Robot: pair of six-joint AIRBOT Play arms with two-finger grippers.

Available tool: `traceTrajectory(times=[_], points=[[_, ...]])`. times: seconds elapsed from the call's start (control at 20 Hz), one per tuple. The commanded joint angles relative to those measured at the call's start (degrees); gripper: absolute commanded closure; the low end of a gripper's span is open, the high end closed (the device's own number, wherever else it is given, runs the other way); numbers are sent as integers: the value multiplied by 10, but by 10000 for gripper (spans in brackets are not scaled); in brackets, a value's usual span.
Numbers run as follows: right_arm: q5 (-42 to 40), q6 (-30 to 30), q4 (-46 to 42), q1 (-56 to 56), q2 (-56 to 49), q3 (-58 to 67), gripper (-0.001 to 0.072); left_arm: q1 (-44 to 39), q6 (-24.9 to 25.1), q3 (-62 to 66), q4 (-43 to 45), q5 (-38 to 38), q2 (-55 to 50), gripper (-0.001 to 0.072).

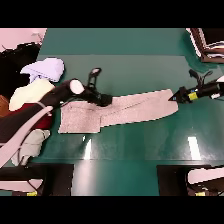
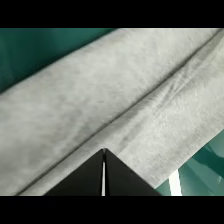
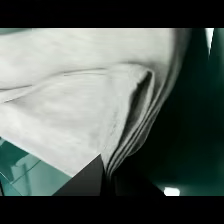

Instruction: Fold the shirts.

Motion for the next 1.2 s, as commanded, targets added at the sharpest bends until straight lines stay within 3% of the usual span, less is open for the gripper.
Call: traceTrajectory(times=[0.0, 0.25, 0.7, 0.9, 1.15], points=[[31, 35, 8, 44, 64, 74, 699, -40, 0, 46, -19, 2, -74, 687], [27, 72, 8, 123, 139, 161, 699, -48, 0, 65, -19, 21, -101, 687], [-10, 93, 19, 275, 142, 255, 699, -35, 4, 86, -13, 3, -87, 687], [-51, 92, 68, 354, 121, 280, 699, 46, 3, 105, 51, -26, 12, 688], [-137, 90, 68, 522, 23, 330, 698, 217, 3, 105, 178, -84, 184, 687]])
